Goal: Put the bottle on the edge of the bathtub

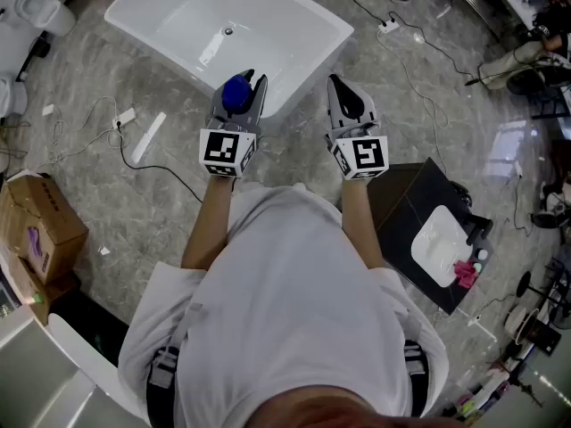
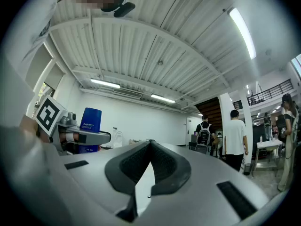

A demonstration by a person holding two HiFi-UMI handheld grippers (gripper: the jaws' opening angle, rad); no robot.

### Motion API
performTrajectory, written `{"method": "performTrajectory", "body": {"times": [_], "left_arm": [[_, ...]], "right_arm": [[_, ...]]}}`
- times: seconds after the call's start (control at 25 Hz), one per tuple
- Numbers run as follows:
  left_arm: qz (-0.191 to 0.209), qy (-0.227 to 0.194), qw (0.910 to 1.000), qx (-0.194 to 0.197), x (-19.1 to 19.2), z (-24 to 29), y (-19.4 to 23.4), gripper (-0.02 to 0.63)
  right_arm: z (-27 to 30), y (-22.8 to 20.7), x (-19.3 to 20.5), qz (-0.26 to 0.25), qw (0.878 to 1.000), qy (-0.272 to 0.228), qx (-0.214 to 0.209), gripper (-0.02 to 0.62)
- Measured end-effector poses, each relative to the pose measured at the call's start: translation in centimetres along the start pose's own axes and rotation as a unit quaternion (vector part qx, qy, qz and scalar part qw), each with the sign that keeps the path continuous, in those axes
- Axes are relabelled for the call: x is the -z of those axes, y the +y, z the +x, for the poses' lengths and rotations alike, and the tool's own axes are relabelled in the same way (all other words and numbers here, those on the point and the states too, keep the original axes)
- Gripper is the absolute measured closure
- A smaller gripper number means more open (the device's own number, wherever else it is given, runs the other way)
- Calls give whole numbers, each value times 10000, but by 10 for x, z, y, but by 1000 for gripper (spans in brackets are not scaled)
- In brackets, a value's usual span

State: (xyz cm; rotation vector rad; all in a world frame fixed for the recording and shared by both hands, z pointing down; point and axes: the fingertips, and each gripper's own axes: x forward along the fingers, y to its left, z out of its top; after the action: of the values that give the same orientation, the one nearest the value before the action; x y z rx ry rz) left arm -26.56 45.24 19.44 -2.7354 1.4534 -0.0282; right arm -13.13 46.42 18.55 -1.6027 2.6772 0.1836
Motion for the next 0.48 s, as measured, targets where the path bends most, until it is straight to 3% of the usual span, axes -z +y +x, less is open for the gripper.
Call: {"method": "performTrajectory", "body": {"times": [0.48], "left_arm": [[80, 172, 9998, 3, 13, 18, -40, 518]], "right_arm": [[-43, -47, 19, 200, 9997, 86, 137, 594]]}}
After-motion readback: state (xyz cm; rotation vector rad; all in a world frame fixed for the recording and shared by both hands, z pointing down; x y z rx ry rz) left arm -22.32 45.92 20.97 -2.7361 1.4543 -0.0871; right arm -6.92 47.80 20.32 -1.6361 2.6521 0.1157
